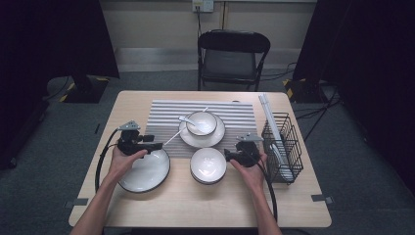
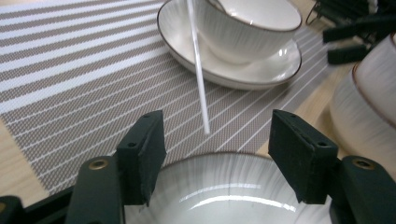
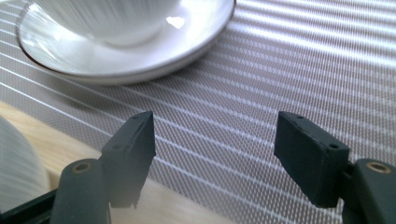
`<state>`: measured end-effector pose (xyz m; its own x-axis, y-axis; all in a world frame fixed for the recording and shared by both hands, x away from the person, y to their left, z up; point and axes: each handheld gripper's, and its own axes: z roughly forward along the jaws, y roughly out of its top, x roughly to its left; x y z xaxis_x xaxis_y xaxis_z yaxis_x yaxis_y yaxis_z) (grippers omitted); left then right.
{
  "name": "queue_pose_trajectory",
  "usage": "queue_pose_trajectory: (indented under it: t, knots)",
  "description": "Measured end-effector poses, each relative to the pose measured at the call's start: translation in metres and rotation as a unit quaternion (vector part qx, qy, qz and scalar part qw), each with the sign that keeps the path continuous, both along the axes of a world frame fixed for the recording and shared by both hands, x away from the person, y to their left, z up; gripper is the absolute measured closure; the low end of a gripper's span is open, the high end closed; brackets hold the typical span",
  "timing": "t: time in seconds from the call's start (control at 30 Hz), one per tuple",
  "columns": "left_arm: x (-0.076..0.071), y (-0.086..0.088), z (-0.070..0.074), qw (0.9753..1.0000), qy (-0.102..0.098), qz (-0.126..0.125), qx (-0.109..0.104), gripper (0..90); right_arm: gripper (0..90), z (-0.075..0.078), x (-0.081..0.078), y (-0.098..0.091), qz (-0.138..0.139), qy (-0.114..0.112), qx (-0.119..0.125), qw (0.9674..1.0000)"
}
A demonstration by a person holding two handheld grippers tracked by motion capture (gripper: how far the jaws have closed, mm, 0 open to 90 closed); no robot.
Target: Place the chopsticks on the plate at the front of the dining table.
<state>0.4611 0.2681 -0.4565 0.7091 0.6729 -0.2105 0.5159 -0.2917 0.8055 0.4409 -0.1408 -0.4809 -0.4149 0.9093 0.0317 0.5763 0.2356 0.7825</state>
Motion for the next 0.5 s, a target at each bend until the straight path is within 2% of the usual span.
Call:
queue_pose_trajectory:
  t: [0.03,0.07,0.1,0.13,0.17,0.23,0.27,0.33,0.43,0.5]
  knots:
    - [0.0,0.001,0.0,1.0,0.001,-0.003,0.002,33.3,29.6,0.004,0.0,0.002,0.001,-0.004,-0.002,1.0]
    - [-0.001,0.003,-0.001,0.9999,0.002,-0.003,-0.01,32.0,30.1,0.007,0.0,0.003,0.003,-0.012,0.0,0.9999]
    - [-0.001,0.003,-0.003,0.9999,0.002,-0.004,-0.012,29.1,30.7,0.016,0.002,0.005,0.008,-0.015,0.005,0.9998]
    - [-0.002,0.002,-0.004,0.9999,0.0,-0.011,0.001,29.2,32.1,0.02,0.003,0.006,0.012,-0.019,0.007,0.9997]
    - [-0.003,0.002,-0.003,1.0,-0.002,-0.006,0.001,28.8,32.5,0.024,0.003,0.006,0.012,-0.026,0.007,0.9996]
    - [-0.004,0.003,0.0,0.9998,-0.005,-0.007,-0.02,26.9,32.5,0.033,0.006,0.007,0.016,-0.032,0.01,0.9993]
    - [-0.005,0.003,0.002,0.9998,-0.012,-0.007,-0.014,26.9,32.5,0.038,0.007,0.007,0.016,-0.036,0.014,0.9991]
    - [-0.006,0.002,0.003,0.9998,-0.012,-0.012,-0.012,26.7,32.5,0.046,0.009,0.009,0.022,-0.041,0.022,0.9987]
    - [-0.004,0.0,0.001,0.9998,-0.005,-0.011,-0.013,24.2,32.6,0.057,0.012,0.013,0.028,-0.048,0.022,0.9982]
    - [-0.002,-0.002,-0.002,1.0,-0.004,-0.004,-0.002,25.1,32.8,0.065,0.014,0.014,0.028,-0.051,0.025,0.998]
